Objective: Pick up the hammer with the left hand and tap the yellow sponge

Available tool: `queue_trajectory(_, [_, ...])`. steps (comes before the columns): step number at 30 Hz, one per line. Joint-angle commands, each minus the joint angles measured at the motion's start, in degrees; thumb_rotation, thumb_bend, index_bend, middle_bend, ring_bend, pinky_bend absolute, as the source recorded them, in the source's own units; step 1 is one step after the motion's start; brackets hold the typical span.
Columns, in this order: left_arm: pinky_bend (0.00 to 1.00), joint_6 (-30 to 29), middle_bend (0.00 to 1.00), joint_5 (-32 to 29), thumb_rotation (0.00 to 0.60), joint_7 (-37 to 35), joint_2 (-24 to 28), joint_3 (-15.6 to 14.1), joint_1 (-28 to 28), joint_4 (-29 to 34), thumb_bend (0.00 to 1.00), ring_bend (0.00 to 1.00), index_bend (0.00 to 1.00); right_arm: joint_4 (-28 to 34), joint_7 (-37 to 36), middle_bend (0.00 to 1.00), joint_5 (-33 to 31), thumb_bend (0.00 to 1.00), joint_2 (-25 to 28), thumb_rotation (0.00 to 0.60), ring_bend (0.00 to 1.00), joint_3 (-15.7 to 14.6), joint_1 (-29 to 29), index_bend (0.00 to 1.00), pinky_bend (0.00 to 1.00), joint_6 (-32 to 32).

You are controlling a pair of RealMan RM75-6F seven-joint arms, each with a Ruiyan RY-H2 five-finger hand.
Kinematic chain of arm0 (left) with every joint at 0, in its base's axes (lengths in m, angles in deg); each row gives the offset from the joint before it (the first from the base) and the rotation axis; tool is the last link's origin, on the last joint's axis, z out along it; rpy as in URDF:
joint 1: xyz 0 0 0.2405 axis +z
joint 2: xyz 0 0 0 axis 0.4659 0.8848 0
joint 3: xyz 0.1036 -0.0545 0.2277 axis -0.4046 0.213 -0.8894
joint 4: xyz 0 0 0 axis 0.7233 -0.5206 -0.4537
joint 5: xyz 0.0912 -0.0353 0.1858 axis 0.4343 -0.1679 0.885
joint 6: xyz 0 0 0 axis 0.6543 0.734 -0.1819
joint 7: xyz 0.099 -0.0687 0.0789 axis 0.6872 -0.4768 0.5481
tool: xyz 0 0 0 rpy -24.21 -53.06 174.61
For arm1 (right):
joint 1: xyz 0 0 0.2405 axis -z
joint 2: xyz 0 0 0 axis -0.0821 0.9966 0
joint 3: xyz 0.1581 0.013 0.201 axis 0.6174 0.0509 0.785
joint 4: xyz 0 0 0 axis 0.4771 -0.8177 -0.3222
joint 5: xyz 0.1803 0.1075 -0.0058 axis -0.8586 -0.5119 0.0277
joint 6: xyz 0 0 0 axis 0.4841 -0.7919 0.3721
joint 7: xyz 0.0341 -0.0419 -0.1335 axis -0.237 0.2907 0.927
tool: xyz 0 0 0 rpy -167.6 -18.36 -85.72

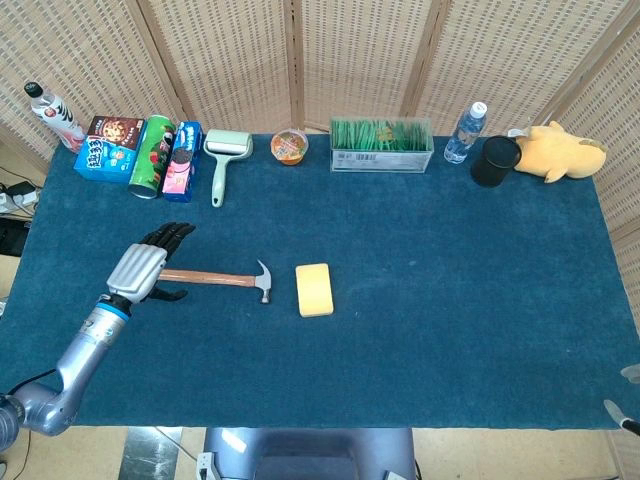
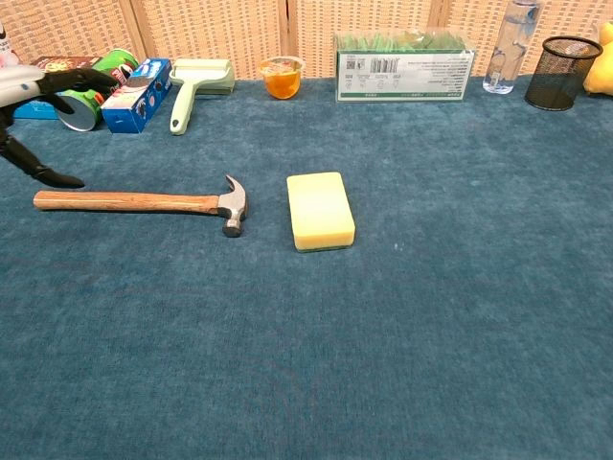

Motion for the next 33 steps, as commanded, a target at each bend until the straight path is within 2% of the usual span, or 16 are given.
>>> queue_trajectory(1, [0.14,-1.9,0.06,0.4,0.600,-0.1,1.7,-0.8,1.7,1.9,0.16,0.00,0.00,0.2,0.4,0.49,0.2,0.10,0.0,0.600,0.47,0.1,-0.5,0.45,0.35,0.6])
queue_trajectory(14, [0.13,-13.3,0.06,3.5,0.600,0.5,9.9,-5.7,11.6,10.4,0.16,0.00,0.00,1.3,2.7,0.49,2.2,0.10,-0.1,0.600,0.47,0.0,-3.8,0.45,0.34,3.4])
queue_trajectory(22, [0.13,-22.3,0.06,6.2,0.600,2.8,13.3,-8.8,18.9,14.0,0.16,0.00,0.00,1.8,2.9,0.50,5.8,0.10,-0.1,0.600,0.47,-1.3,-5.1,0.45,0.34,3.3])
queue_trajectory(23, [0.13,-24.6,0.06,6.4,0.600,3.5,14.1,-10.0,21.2,14.8,0.16,0.00,0.00,1.9,3.2,0.50,6.5,0.10,0.0,0.600,0.47,-1.5,-5.3,0.45,0.34,3.3])
queue_trajectory(28, [0.14,-29.6,0.06,7.3,0.600,5.2,15.2,-11.8,26.2,16.8,0.16,0.00,0.00,2.2,3.5,0.50,7.1,0.10,0.0,0.600,0.47,-2.1,-5.8,0.45,0.34,3.6])
queue_trajectory(33, [0.13,-33.7,0.06,9.4,0.600,5.4,14.3,-12.6,29.9,16.1,0.16,0.00,0.00,2.3,3.7,0.50,7.5,0.10,-0.2,0.600,0.47,-2.4,-6.4,0.45,0.34,3.9])
